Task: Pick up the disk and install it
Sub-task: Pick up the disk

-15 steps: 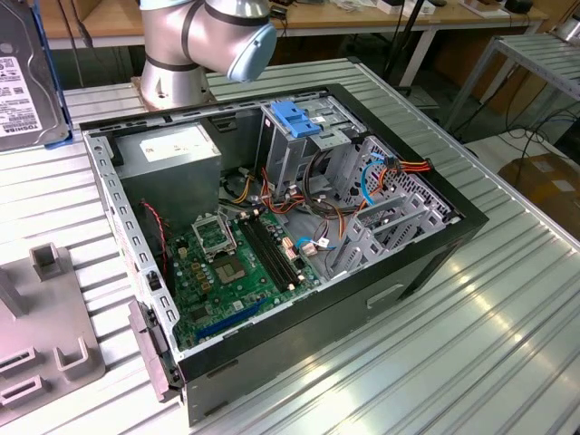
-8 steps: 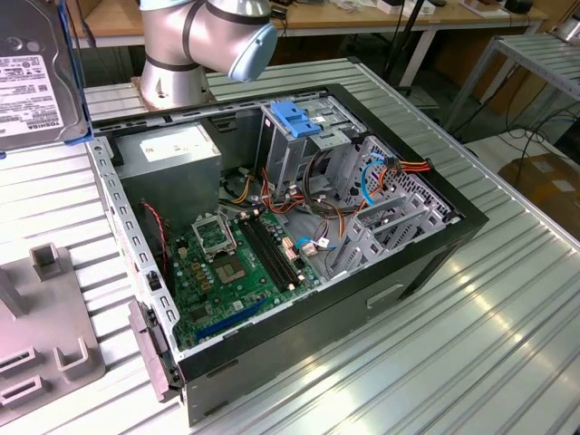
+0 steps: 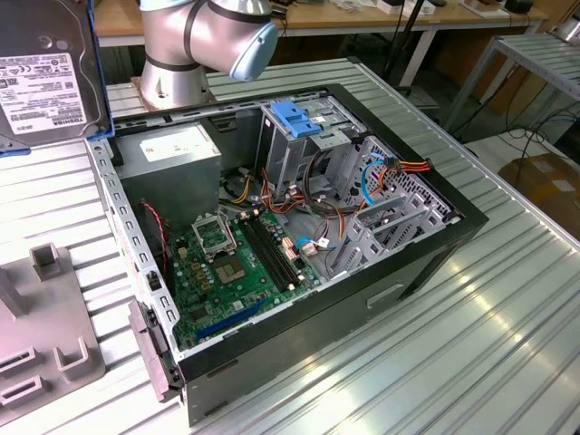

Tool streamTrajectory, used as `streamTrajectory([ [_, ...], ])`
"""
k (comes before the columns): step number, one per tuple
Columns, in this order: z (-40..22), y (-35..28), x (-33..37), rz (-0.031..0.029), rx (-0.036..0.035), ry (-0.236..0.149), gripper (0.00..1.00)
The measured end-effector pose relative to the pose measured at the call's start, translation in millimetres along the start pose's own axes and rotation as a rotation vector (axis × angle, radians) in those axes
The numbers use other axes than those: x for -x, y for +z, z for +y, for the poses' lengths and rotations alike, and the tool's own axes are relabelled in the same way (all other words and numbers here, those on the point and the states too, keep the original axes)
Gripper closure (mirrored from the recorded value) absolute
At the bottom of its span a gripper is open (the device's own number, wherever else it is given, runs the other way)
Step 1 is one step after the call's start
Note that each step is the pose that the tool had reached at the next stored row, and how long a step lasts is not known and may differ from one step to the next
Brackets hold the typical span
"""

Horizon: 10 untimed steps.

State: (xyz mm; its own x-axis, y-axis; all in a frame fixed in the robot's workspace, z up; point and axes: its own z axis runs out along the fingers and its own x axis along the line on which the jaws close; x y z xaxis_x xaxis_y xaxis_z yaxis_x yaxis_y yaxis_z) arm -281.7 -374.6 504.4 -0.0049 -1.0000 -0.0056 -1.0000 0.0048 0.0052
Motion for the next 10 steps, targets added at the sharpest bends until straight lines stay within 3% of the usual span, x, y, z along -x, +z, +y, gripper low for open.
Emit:
streamTrajectory([
  [2,-11.2,0.0,0.1,0.0000,0.0000,0.000,0.63],
  [10,-36.0,-0.1,0.2,0.0000,0.0000,0.000,0.63],
])
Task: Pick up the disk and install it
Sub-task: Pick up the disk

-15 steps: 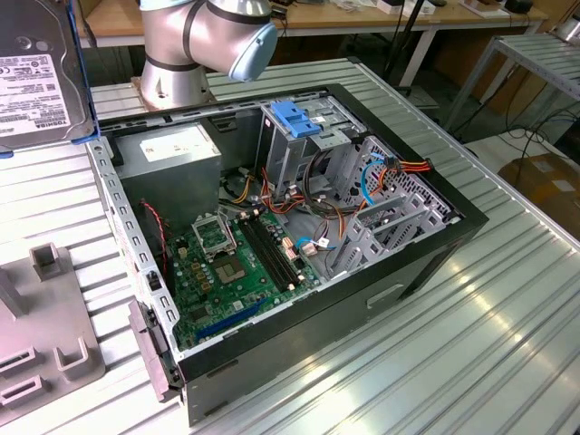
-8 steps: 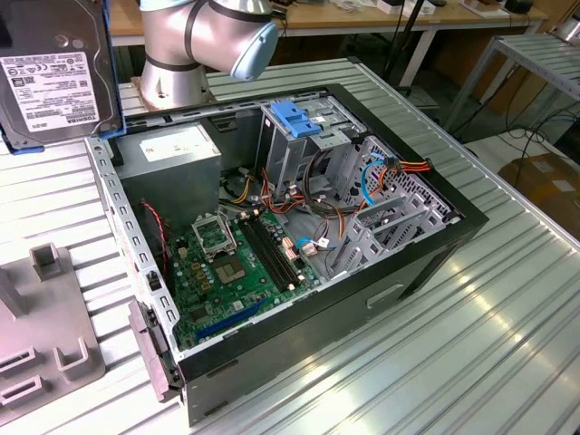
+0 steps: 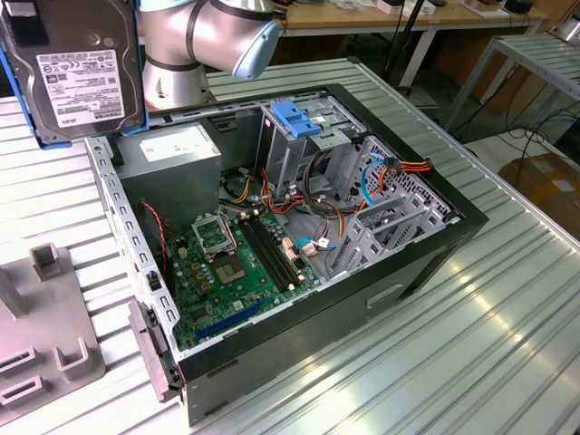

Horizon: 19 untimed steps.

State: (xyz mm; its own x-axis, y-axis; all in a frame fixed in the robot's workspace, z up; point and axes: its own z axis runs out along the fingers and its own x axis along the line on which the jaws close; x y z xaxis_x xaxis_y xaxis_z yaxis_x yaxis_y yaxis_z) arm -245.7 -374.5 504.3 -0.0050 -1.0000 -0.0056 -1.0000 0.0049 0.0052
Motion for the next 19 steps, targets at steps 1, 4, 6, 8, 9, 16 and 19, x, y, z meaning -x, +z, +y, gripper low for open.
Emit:
streamTrajectory([
  [1,-4.2,0.0,0.0,0.0000,0.0001,0.000,0.63],
  [4,-12.1,0.1,0.0,0.0000,0.0000,0.000,0.63],
  [6,-17.3,0.2,0.0,0.0000,0.0000,0.000,0.63],
  [8,-21.9,0.1,0.0,0.0000,0.0000,0.000,0.63],
  [9,-24.8,0.2,0.0,0.0000,0.0000,0.000,0.63],
  [16,-42.2,0.3,-3.3,0.0000,0.0000,0.000,0.63],
  [19,-46.8,0.4,-5.7,0.0000,0.0000,0.000,0.63],
])
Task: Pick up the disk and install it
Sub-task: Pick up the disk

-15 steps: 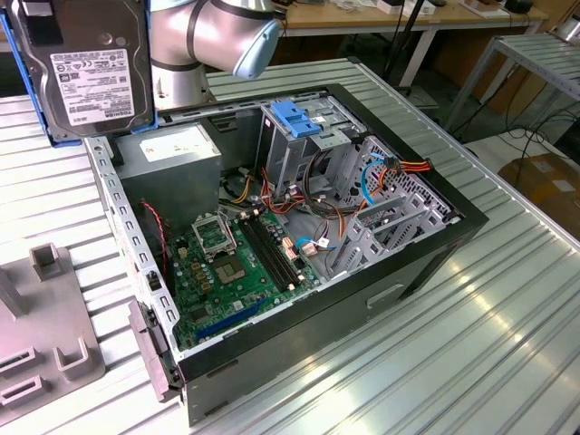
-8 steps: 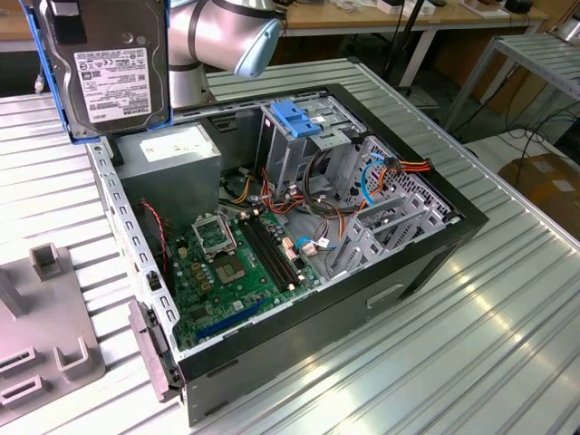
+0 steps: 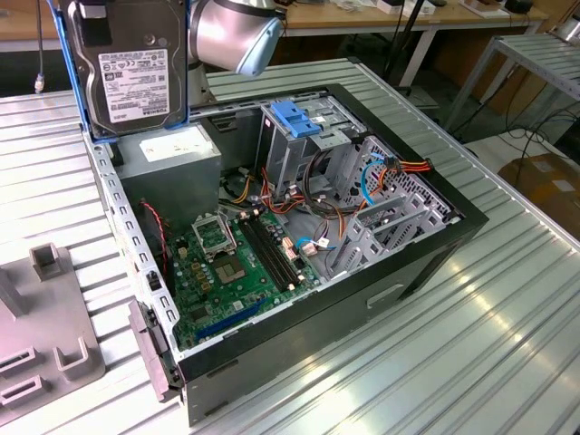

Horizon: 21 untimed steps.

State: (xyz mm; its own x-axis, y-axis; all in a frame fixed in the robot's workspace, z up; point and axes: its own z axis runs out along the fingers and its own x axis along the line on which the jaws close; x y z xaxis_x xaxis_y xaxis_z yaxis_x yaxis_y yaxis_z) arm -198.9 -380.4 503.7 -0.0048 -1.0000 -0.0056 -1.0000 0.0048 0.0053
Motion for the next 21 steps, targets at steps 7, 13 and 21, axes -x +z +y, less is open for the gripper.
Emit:
streamTrajectory([
  [7,-15.9,0.2,-4.8,0.0000,0.0000,0.000,0.63],
  [13,-38.2,0.4,-5.3,0.0000,0.0000,0.000,0.63],
  [21,-51.0,0.7,-14.2,0.0028,0.0000,0.000,0.63],
])
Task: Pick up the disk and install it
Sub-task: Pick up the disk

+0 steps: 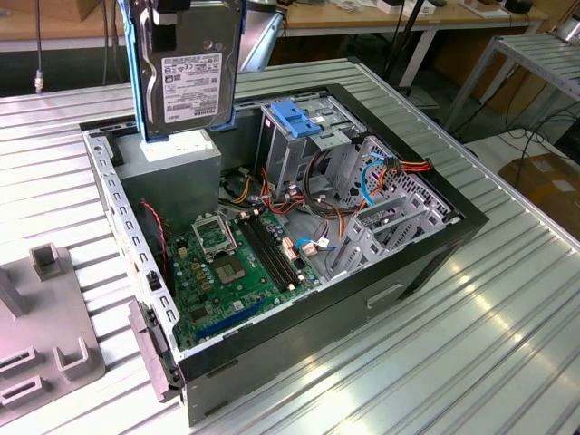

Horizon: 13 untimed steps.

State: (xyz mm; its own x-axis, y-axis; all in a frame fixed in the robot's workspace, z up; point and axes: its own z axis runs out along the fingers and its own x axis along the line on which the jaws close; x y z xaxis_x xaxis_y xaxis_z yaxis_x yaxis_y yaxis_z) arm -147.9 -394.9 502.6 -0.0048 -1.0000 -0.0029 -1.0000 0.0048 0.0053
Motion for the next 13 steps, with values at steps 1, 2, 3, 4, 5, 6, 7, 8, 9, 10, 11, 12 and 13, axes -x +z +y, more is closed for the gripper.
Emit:
streamTrajectory([
  [1,-1.0,0.1,-1.1,0.0004,0.0000,0.000,0.63],
  [2,-2.6,0.1,-2.8,0.0012,0.0000,0.000,0.63],
  [3,-3.8,0.2,-3.8,0.0016,0.0000,0.000,0.63],
  [4,-5.5,0.3,-4.4,0.0020,-0.0002,0.000,0.63],
  [5,-7.1,0.3,-5.0,0.0027,-0.0001,0.000,0.63],
  [6,-8.5,0.3,-5.7,0.0031,0.0000,0.000,0.63],
  [7,-9.6,0.4,-6.3,0.0033,-0.0001,0.000,0.63],
  [8,-10.8,0.5,-6.9,0.0037,-0.0001,0.000,0.63],
  [9,-12.3,0.6,-7.6,0.0041,0.0000,0.000,0.63],
  [10,-13.9,0.7,-8.5,0.0043,0.0000,0.000,0.63],
  [11,-15.3,0.8,-9.2,0.0045,-0.0001,0.000,0.63],
  [12,-16.6,0.9,-9.8,0.0047,-0.0001,0.000,0.63],
  [13,-17.4,0.9,-10.2,0.0047,-0.0001,0.000,0.63],
])
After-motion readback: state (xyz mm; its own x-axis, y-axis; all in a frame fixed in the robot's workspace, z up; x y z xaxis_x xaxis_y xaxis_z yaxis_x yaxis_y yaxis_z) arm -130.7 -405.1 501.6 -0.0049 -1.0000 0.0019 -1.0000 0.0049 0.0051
